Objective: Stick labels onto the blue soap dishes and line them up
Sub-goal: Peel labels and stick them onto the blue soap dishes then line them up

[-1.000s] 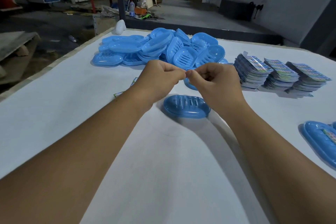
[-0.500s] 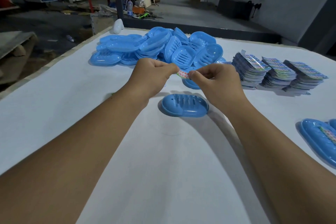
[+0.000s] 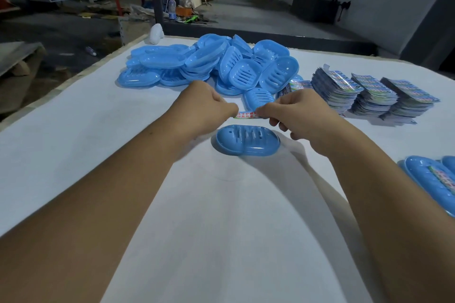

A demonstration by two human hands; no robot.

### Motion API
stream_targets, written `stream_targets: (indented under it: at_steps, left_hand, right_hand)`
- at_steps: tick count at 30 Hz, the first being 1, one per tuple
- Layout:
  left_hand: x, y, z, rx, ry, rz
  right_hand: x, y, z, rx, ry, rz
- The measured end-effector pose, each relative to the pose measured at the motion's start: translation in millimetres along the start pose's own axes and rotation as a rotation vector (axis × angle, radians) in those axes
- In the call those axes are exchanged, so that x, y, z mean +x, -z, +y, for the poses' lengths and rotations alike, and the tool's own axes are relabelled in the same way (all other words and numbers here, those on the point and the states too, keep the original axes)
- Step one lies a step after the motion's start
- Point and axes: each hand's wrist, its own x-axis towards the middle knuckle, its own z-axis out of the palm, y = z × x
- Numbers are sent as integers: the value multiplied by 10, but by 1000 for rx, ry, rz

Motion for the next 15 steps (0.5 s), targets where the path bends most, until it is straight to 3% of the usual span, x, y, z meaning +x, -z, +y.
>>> stream_targets:
  at_steps: [7,15]
  left_hand:
    - [-4,41,13,198,-33,-88]
    - [15,-5,-10,258,-48,-90]
  right_hand:
    - [-44,11,-19,-166,-60,-51]
    - [-51,3,-3,-270,-61,-72]
